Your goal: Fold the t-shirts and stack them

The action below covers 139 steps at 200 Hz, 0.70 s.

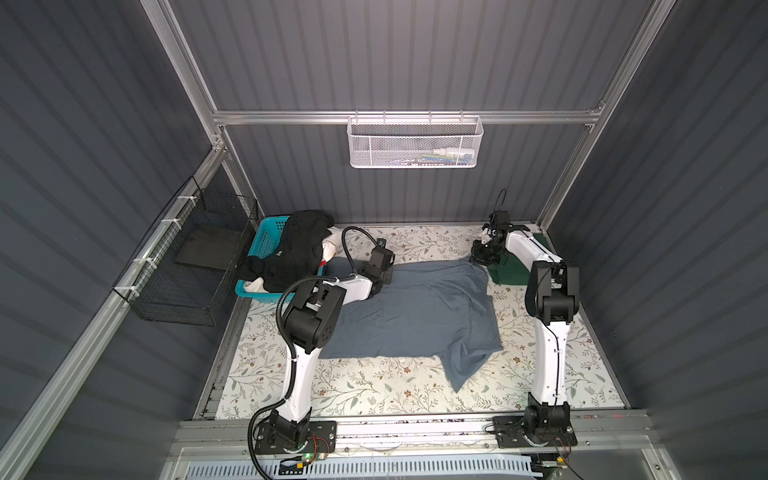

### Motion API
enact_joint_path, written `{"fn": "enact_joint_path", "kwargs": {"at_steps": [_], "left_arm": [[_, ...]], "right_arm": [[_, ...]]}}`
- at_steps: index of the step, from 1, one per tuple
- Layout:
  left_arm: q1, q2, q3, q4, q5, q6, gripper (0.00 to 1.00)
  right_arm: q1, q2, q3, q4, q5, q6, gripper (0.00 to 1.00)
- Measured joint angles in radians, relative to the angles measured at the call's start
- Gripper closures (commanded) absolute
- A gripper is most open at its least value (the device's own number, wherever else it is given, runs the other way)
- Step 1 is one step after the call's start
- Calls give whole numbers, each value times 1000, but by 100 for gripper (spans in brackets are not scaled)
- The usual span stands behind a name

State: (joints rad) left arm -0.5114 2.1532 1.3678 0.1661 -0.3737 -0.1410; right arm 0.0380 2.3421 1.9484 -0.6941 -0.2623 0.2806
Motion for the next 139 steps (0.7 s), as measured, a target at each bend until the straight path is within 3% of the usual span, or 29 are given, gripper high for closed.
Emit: {"fn": "enact_joint_path", "kwargs": {"at_steps": [28, 65, 139], "left_arm": [[0, 0, 0, 0, 0, 0, 100], [0, 0, 0, 0, 0, 0, 100], [0, 6, 1, 1, -1, 0, 100]], "right_arm": [[0, 0, -5, 14, 9, 10, 81], [0, 0, -8, 29, 8, 29, 100], [-1, 0, -13, 43, 40, 34, 100]]}}
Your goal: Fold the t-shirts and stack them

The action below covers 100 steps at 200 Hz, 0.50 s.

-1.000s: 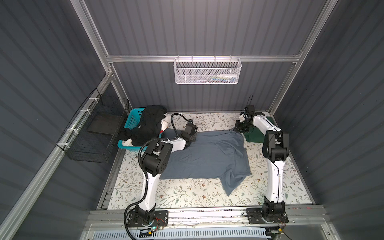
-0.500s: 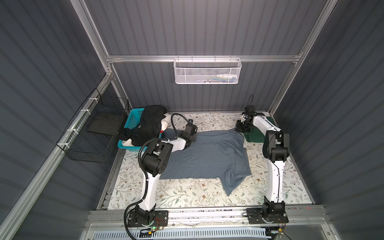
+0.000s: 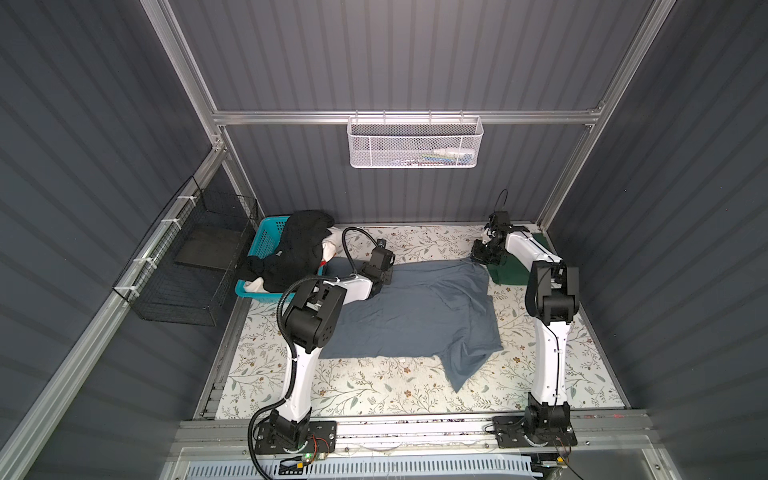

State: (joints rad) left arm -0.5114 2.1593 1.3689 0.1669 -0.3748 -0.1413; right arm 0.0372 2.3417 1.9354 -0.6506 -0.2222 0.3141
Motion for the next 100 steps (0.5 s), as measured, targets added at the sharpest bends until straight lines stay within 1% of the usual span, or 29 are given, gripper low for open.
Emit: {"fn": "enact_joint_path", "kwargs": {"at_steps": [69, 80, 100], "left_arm": [[0, 1, -2, 13, -15, 0, 100], [0, 1, -2, 14, -15, 0, 100], [0, 1, -2, 14, -16, 0, 100]], "right_arm": [[-26, -43, 0, 0, 39, 30, 100], [-29, -43, -1, 0, 39, 34, 98], [-29, -43, -4, -2, 48, 42, 100]]}}
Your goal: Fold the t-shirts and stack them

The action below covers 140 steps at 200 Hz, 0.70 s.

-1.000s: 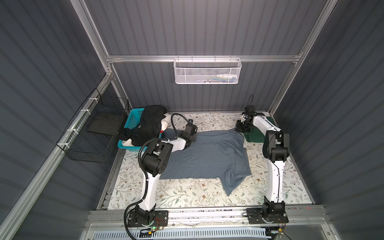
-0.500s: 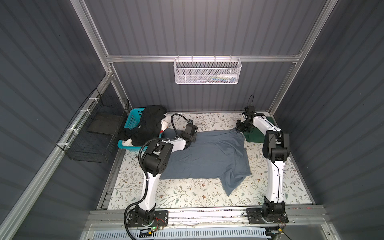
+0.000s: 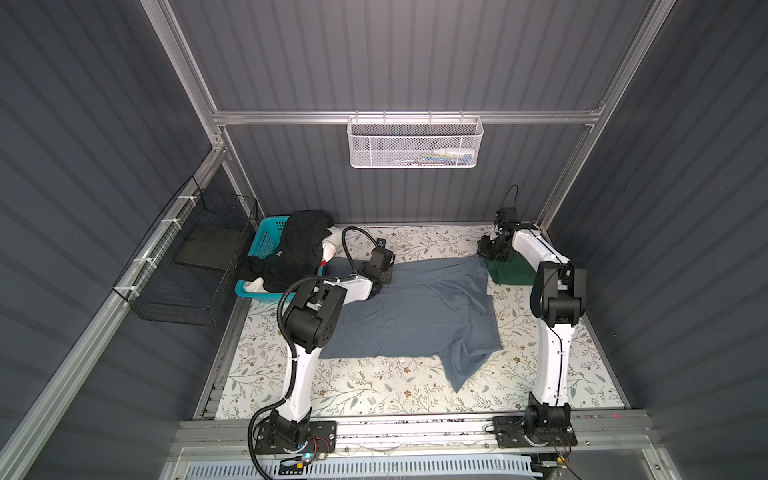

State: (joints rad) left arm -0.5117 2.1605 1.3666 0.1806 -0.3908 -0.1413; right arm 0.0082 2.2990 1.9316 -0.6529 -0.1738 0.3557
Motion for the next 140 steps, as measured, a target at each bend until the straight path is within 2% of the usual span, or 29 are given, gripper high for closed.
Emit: {"fn": "enact_joint_path", "kwargs": {"at_steps": [62, 109, 140], "left_arm": [[0, 0, 0, 0, -11, 0, 100], [0, 7, -3, 1, -45, 0, 100], [0, 10, -7, 8, -48, 0, 100]], "right_arm": [[-5, 0, 10, -28, 46, 11, 100], [-26, 17, 116, -71, 46, 23, 100], [-35, 23, 119, -75, 25, 37, 100]]}}
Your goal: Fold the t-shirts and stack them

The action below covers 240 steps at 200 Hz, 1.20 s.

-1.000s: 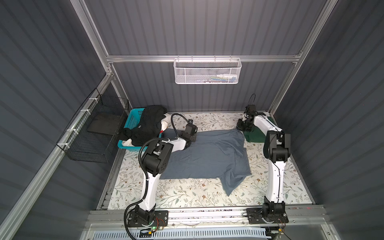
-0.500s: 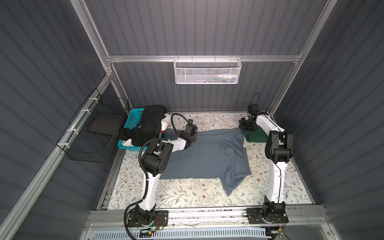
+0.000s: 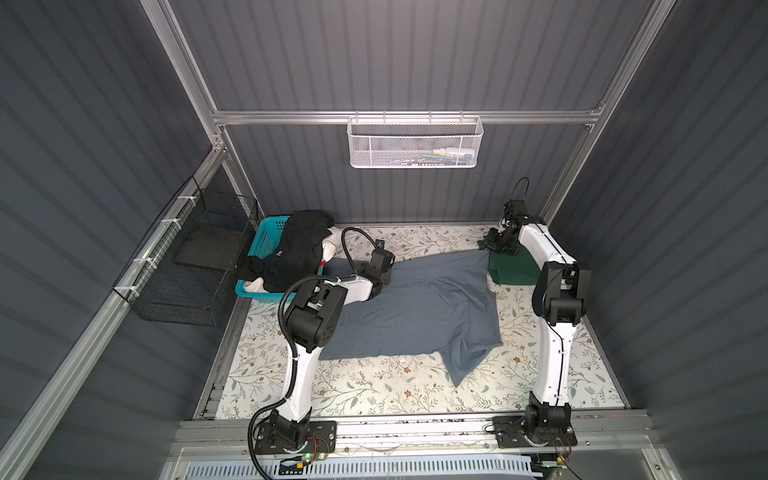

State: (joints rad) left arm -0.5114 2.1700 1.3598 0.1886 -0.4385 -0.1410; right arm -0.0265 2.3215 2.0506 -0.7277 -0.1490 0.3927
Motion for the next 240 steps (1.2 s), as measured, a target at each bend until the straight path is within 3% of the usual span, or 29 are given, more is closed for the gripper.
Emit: {"fn": "enact_joint_path", "kwargs": {"at_steps": [7, 33, 41, 53, 63, 75, 80, 93, 106, 149, 187, 214, 240], "left_arm": [[0, 1, 0, 0, 0, 0, 100], [0, 4, 2, 0, -5, 0, 100], [0, 7, 6, -2, -8, 1, 100], [0, 19, 38, -25, -7, 5, 100], [0, 35, 83, -55, -6, 10, 84], [0, 45, 135, -87, -5, 21, 41], [0, 45, 151, -94, -1, 23, 29], [0, 44, 185, -102, 6, 26, 13], [0, 39, 200, -103, 17, 26, 1], [0, -24, 183, -143, 43, 21, 0], [-10, -194, 106, -182, 101, -73, 0], [-52, -282, 55, -195, 185, -159, 1], [-131, -283, 36, -211, 282, -231, 4]], "right_arm": [[0, 5, 4, -2, -3, 1, 100], [1, 20, 11, -3, -13, -1, 82], [0, 21, 12, -3, -19, 0, 64], [0, 21, 12, -3, -35, -7, 46], [0, 19, 12, -2, -47, -7, 40], [0, 8, 3, 3, -62, -14, 37], [0, -1, -6, 3, -67, -19, 36], [0, -44, -45, 7, -76, -26, 29], [0, -111, -100, 16, -82, -29, 28], [0, -417, -399, 107, -92, -20, 28], [7, -646, -745, 182, -114, -2, 31], [25, -710, -948, 214, -152, 0, 34], [36, -712, -1076, 257, -204, 0, 36]]}}
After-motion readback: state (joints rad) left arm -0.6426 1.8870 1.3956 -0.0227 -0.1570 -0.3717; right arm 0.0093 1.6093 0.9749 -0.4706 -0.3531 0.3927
